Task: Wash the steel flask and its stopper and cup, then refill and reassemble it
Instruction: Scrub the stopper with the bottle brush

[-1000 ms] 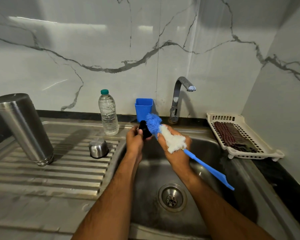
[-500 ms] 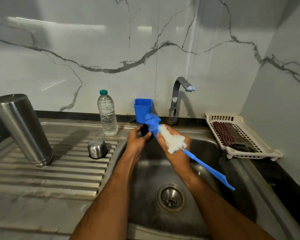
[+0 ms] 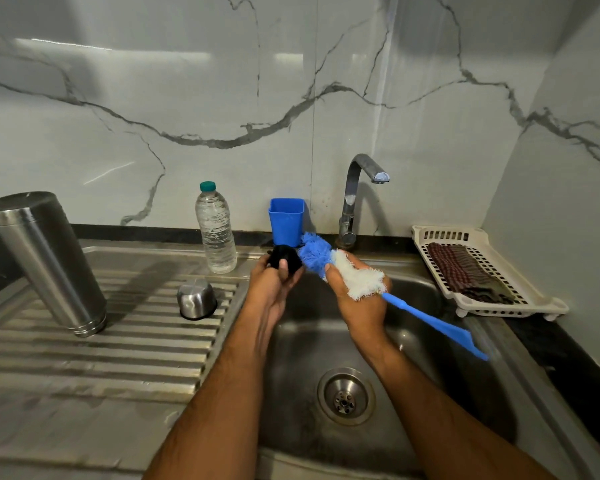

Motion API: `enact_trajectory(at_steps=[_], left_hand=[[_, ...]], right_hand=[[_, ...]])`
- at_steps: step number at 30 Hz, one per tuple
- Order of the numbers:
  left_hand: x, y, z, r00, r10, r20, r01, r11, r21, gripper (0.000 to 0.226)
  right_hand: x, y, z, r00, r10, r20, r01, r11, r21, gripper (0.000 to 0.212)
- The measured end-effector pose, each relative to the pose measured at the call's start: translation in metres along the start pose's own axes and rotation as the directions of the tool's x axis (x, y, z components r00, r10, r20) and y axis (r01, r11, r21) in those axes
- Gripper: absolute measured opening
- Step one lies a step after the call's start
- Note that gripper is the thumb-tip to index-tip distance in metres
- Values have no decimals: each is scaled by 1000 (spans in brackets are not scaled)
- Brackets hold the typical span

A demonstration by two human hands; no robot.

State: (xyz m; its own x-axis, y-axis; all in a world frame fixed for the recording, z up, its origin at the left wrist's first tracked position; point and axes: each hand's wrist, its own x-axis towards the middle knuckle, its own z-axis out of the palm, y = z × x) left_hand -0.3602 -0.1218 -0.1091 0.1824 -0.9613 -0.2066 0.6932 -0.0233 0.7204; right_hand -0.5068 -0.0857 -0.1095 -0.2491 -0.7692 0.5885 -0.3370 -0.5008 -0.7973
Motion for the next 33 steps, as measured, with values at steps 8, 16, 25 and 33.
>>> enact_trajectory(at_steps=[8,16,25,33], left_hand=[[-7,-10,6,995,-1,101,-12,993,120,53],[0,-21,1,992,31,-122,-24,998,55,38],[-8,-14,9,994,-27,107,23,999,40,36],[-2,-13,1,999,-8,39,9,1000,-18,35]], right_hand=[[2,0,5,998,-7,-57,4,998,-55,8],[-22,-2,5,972,204,119,-214,973,81,34],[-3,0,3,997,-77,28,78,995,-54,5],[1,2,9,997,-74,-5,74,997,-35,6]])
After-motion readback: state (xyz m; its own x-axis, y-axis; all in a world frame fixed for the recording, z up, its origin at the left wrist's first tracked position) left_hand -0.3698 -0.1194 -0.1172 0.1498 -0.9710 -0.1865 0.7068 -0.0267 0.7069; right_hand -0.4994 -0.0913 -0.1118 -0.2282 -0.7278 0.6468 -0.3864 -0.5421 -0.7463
